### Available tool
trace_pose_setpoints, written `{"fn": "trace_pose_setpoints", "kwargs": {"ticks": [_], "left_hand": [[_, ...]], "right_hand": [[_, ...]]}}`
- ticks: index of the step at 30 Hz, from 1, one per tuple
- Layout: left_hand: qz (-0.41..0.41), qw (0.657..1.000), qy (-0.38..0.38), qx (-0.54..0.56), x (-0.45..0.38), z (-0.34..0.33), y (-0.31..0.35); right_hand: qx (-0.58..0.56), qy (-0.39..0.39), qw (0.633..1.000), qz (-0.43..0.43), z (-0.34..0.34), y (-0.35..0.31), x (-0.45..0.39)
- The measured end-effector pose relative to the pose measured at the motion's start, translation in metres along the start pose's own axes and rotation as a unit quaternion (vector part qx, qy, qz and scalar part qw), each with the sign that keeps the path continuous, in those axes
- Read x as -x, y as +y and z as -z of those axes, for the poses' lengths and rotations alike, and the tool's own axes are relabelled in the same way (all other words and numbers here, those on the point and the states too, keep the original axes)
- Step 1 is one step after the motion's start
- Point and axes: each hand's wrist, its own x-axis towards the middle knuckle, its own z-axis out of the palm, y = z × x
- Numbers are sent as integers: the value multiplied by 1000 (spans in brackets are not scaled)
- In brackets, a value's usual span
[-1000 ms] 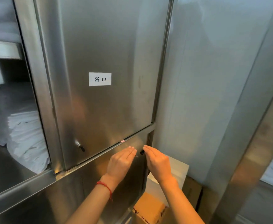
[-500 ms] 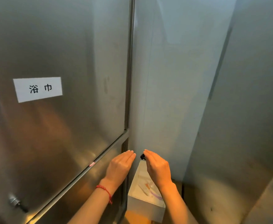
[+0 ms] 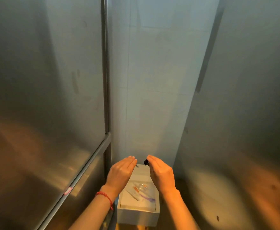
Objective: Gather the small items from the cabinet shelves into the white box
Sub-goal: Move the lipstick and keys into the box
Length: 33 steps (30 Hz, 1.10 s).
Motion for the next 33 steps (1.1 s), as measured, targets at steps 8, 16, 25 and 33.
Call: {"fn": "trace_pose_setpoints", "kwargs": {"ticks": [8,16,25,33], "left_hand": [[17,997,-67,38,2,-39,-8],[51,991,-110,60,4,-68,-13],[57,988,-132,59,11,-114,-22],[31,987,-148,57,34,-150,-23]], "right_hand": [[6,-47,998,-34,-26,18,13],[-10,-117,992,-38,-52,44,31],[-38,-189,978,-79,-83,62,54],[-34,-195,978,-71,-103,80,79]]}}
